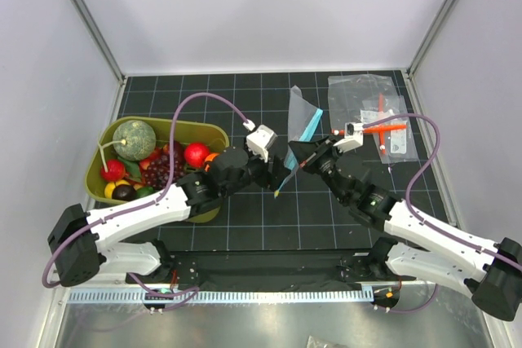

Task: Place the food in the zip-top bag and seal the zipper
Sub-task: Open the zipper of the food storage bag.

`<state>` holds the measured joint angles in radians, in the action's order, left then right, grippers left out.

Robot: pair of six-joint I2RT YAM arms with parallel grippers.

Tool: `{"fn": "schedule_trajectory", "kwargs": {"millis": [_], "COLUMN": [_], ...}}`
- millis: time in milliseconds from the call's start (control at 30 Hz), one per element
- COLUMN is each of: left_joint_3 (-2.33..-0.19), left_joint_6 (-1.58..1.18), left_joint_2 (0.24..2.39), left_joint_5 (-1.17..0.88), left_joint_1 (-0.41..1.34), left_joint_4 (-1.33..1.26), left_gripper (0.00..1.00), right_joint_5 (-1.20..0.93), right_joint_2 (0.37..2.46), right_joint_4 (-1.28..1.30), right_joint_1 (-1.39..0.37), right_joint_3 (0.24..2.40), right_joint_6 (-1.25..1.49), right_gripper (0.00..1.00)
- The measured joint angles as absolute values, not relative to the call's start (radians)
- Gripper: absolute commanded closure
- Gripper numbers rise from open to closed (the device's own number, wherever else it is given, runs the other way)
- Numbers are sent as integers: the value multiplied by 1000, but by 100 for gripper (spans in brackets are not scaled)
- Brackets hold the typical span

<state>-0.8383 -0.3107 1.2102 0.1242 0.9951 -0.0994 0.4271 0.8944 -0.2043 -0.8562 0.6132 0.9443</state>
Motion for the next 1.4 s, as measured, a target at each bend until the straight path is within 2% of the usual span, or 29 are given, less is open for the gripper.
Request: {"fn": "schedule_trajectory", "kwargs": {"millis": [167,200,267,300,333,433,500,533,567,600,667,733,867,1133,1400], "left_joint_3": [-849,-849,-849,-849,-849,-850,-850,-850,-850,-850,-852,-857,-879,-894,-894], "left_joint_6": [-309,-308,-309,-309,-312,-308,-309,-310,-311,-311,-315,-319,-337,-354,-355], "left_joint_2": [1227,1227,1227,1227,1227,1227,1227,1227,1227,1227,1227,1229,1241,1259,1244], "left_joint_5": [159,162,163,164,164,167,174,176,184,185,208,238,287,315,275], "left_joint_1": [1000,1000,1001,1002,1002,1002,1002,1002,1002,1002,1002,1002,1001,1001,1001], "left_joint_4": [-91,-90,-89,-89,-88,-80,-76,-74,-72,-72,-69,-59,-35,-13,-10], "left_gripper": [59,70,82,94,100,100,100,100,100,100,100,100,100,100,100], "right_joint_5": [427,428,428,428,428,428,427,427,424,421,416,415,417,431,449], "right_joint_2": [898,899,904,910,917,938,951,956,962,968,970,970,969,946,943], "right_joint_4": [-210,-210,-213,-215,-216,-218,-220,-221,-222,-222,-222,-220,-208,-194,-187], "right_joint_1": [-865,-867,-868,-869,-869,-869,-869,-869,-869,-869,-870,-870,-872,-873,-873], "right_joint_3": [613,613,614,614,616,626,633,636,640,643,644,647,656,657,657], "right_joint_6": [941,941,939,937,937,933,925,920,916,910,897,878,836,782,761], "right_gripper": [99,98,96,95,95,93,86,81,66,59,47,38,37,43,60]}}
